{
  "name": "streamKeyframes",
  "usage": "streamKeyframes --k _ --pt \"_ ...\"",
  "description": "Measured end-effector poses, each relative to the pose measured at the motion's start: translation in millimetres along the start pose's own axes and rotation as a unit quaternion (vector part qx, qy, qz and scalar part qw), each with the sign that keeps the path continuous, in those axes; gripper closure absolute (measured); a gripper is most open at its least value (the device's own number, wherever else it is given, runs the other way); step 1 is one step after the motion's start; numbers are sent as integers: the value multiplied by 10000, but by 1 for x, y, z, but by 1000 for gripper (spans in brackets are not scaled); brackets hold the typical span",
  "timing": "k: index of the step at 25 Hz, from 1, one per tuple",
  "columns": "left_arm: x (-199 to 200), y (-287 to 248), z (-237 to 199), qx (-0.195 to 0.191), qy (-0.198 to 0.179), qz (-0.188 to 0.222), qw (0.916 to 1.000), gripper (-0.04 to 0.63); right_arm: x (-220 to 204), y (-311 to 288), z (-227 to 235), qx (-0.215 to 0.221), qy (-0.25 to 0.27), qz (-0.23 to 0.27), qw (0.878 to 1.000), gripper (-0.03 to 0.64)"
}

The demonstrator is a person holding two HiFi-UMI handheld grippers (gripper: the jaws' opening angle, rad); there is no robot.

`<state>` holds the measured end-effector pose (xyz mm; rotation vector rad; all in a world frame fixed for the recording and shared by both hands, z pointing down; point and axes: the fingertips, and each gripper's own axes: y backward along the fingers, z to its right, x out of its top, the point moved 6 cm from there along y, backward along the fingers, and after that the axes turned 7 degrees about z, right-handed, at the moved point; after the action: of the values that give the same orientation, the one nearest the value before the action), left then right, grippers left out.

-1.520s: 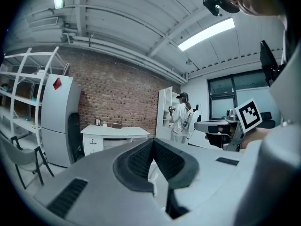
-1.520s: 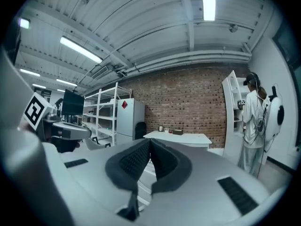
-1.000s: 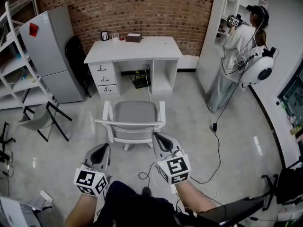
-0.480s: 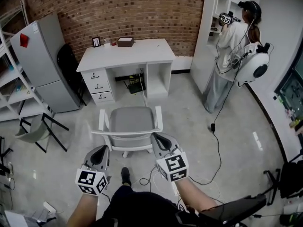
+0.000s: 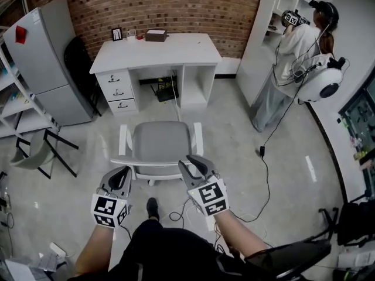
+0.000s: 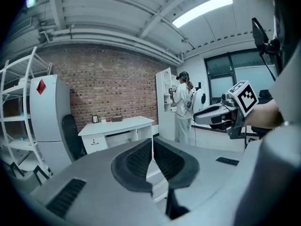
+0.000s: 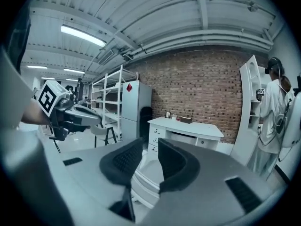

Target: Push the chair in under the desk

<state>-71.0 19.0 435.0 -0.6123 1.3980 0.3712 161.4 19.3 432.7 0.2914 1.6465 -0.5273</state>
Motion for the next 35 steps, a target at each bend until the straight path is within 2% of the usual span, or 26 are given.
streamKeyframes --k 3,6,7,8,11,13,16,18,21,25,28,30,33,35 --pt "-11 -15 -15 -104 -64 -156 9998 586 -13 -24 -1 130 67 -257 9996 489" --pt "-23 -32 -26 -309 -303 -379 9983 583 -30 -45 -4 299 231 -600 9975 469" --pt "-29 -36 -28 -424 -365 -495 9972 555 -37 -51 -5 371 296 -738 9961 460" --pt "-36 -40 -29 -574 -399 -628 9956 481 -44 -56 -7 458 374 -884 9943 452" --pt "-57 -52 -31 -1030 -676 -1079 9865 427 -66 -71 -13 811 780 -1359 9843 418" --pt "-74 -61 -32 -1186 -1218 -1415 9752 414 -80 -80 -16 1032 1149 -1664 9739 402" --pt "-100 -73 -33 -1393 -2045 -1940 9493 390 -104 -92 -20 1297 1651 -2061 9558 385" --pt "-114 -82 -33 -1519 -2461 -2205 9315 383 -120 -98 -20 1455 1977 -2334 9409 379" --pt "-134 -96 -36 -1709 -2824 -2508 9100 382 -145 -109 -21 1643 2425 -2696 9174 371" --pt "-159 -109 -42 -1921 -3257 -2727 8847 383 -169 -121 -21 1734 2703 -3002 8982 371" --pt "-175 -119 -45 -2086 -3411 -2883 8700 383 -182 -127 -16 1677 2835 -3157 8898 395" --pt "-183 -122 -47 -2195 -3428 -2986 8632 383 -185 -131 -14 1636 2978 -3198 8845 433" --pt "-187 -128 -50 -2188 -3607 -2997 8557 411 -187 -135 -13 1683 3036 -3273 8789 436" --pt "-188 -130 -51 -2211 -3724 -3060 8478 431 -189 -136 -13 1783 3052 -3340 8738 445"
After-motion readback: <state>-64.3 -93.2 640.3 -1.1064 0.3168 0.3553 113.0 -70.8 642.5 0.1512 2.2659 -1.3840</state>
